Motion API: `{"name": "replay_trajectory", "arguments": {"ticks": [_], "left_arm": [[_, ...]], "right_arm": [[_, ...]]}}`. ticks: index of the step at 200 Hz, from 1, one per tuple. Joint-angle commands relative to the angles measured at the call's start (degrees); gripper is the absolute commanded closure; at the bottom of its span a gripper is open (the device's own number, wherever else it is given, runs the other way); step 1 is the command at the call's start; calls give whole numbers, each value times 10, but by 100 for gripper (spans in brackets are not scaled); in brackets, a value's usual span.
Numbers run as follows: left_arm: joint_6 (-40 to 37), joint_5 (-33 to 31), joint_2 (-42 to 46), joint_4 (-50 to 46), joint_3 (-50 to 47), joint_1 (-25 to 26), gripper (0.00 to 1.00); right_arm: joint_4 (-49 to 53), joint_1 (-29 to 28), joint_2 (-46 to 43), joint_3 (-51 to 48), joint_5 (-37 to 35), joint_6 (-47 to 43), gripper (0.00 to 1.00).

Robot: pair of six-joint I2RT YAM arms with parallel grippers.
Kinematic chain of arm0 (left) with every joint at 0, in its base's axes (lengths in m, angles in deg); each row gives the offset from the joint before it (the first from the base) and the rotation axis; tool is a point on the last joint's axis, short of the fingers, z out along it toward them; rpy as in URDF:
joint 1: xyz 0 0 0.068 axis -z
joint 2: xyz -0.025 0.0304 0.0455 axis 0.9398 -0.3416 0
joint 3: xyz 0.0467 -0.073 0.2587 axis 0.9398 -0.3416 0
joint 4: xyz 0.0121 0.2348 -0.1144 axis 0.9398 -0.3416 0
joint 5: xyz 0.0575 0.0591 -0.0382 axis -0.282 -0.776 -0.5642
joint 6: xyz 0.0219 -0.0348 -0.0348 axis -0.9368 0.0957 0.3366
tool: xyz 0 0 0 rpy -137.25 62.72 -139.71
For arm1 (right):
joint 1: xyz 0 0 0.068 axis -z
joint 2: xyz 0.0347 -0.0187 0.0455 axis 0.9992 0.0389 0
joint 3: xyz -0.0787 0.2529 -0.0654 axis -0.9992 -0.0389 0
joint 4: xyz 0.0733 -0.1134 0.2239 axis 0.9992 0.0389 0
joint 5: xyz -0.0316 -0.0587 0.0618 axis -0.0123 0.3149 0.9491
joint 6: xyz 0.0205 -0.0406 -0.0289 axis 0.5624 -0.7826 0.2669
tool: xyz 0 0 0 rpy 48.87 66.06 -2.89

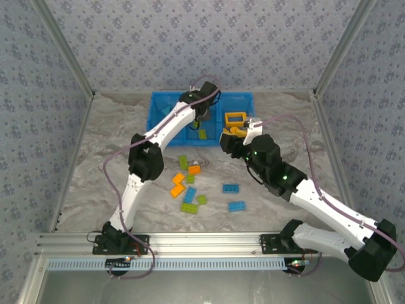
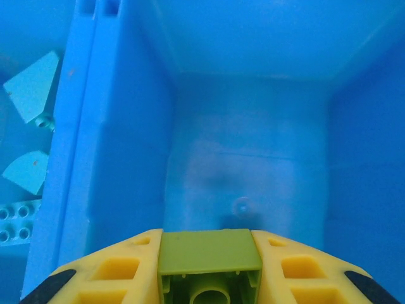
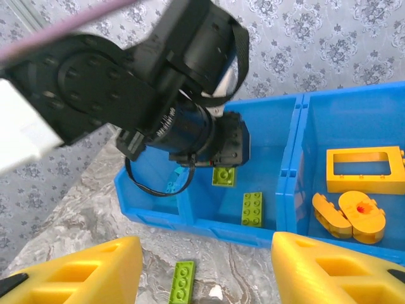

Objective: Sort the legos into containers by color

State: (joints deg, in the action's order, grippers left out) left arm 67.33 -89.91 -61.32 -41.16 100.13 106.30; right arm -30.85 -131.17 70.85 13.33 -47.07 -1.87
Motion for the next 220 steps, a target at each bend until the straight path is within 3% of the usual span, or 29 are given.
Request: {"name": "replay_trajectory", "arguments": {"ticks": [1,92,140,194,220], "left_arm": [[-6,-17,-19,-39,26,-9,69],[3,11,-55,-33,19,-9,63],[5,16,-53,-36,20,-6,49],[9,10,10,-34,26,5,46],[21,5,64,-30,27,15,45]], "right_arm": [[5,5,-26,-7,6,19,41],[19,6,-40,-26,10,30,41],[23,9,-39,-25,15,28,41],[80,2,-26,-26,16,18,39],[124,-31,19,-24,-14,29,30]]}}
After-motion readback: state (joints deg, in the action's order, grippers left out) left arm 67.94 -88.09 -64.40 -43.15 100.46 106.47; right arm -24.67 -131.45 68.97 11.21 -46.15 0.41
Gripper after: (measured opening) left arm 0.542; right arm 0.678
